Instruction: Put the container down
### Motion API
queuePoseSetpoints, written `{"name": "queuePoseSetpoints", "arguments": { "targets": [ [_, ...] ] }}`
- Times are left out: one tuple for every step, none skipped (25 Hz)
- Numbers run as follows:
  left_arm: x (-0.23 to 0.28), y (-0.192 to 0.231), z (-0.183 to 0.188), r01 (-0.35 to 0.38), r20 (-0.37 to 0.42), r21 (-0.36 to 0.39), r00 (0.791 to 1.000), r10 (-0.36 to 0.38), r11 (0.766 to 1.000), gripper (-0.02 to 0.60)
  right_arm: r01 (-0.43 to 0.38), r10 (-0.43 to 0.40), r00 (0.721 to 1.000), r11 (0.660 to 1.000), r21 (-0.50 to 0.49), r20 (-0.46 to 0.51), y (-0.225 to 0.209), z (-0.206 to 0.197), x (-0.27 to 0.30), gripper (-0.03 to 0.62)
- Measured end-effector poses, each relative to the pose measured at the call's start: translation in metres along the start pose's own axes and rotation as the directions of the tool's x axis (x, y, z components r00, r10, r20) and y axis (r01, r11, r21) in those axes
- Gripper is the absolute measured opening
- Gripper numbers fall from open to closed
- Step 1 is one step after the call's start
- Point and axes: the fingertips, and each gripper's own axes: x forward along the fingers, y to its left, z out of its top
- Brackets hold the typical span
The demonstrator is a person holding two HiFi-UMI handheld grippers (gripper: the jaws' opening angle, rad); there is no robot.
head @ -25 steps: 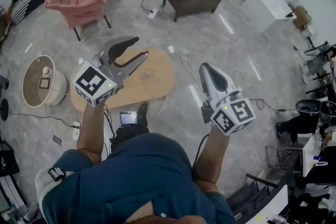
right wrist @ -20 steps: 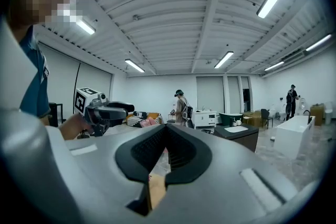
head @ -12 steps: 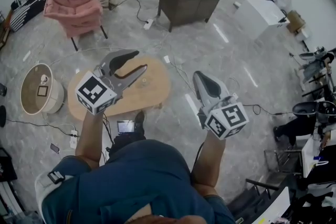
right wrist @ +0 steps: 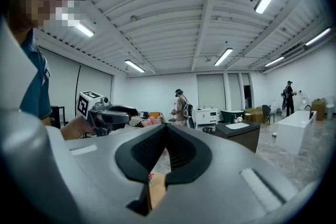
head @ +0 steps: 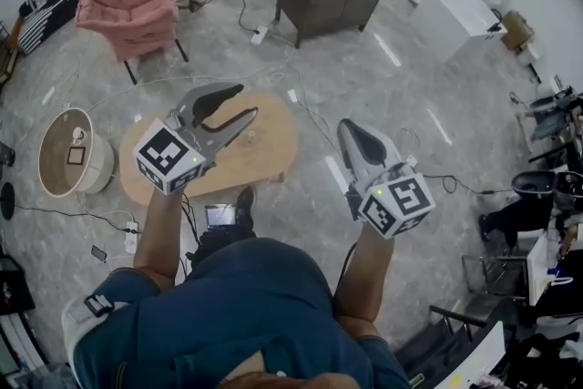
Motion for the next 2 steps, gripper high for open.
{"name": "queuePoseSetpoints", "arguments": {
  "targets": [
    [0.0034,-0.0002,-0.0009,0.002,-0.001,-0.001,1.0,-0.002,1.0,0.175,0.001,-0.001,1.0,1.0,0.003,0.0,-0.003,-0.001,-0.0003,0.008],
    [0.0067,-0.0003,-0.0019,0.004,-0.001,-0.003,1.0,-0.004,1.0,0.175,0.003,-0.003,1.0,1.0,0.006,0.0,-0.0061,-0.002,-0.0004,0.008]
  ]
}}
